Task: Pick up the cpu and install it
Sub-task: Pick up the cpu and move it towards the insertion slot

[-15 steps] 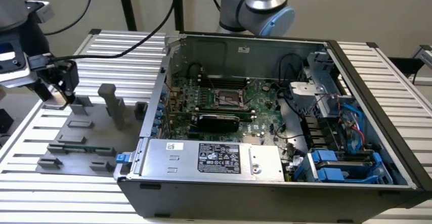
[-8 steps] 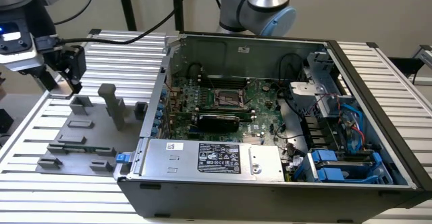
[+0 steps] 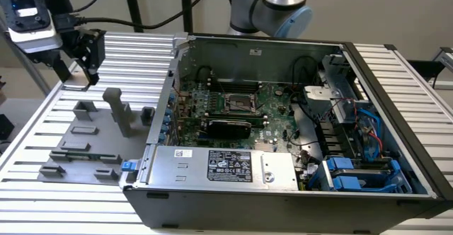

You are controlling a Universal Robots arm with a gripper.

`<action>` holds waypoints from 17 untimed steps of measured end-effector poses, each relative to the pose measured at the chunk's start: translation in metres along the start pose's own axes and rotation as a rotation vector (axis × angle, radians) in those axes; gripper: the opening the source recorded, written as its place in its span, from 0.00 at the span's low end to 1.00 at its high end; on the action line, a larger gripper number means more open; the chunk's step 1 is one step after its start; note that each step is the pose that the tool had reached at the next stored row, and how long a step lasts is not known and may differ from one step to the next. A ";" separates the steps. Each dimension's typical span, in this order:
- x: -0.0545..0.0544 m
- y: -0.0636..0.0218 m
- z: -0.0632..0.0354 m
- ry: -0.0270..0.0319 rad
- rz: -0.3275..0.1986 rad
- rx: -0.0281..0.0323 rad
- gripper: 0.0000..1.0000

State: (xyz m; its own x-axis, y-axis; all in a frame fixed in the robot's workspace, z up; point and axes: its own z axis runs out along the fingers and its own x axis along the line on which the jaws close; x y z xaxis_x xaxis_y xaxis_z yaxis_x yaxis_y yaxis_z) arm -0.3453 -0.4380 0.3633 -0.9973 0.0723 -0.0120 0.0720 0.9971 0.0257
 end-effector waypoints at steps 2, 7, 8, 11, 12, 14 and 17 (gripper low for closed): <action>-0.009 0.0009 -0.0058 0.0001 0.000 -0.0004 0.55; -0.032 0.0030 -0.0166 0.0004 0.000 -0.0025 0.55; -0.037 0.0034 -0.0179 0.0004 0.000 -0.0031 0.55; -0.050 0.0047 -0.0205 0.0006 0.000 -0.0047 0.55; -0.055 0.0051 -0.0211 0.0007 0.000 -0.0051 0.55; -0.064 0.0061 -0.0215 0.0008 0.000 -0.0064 0.55; -0.077 0.0075 -0.0218 0.0009 0.000 -0.0087 0.55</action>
State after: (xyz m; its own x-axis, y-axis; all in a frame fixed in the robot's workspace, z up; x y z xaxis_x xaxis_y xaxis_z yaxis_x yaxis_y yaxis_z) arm -0.2680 -0.4366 0.3862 -0.9973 0.0724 -0.0110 0.0719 0.9968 0.0344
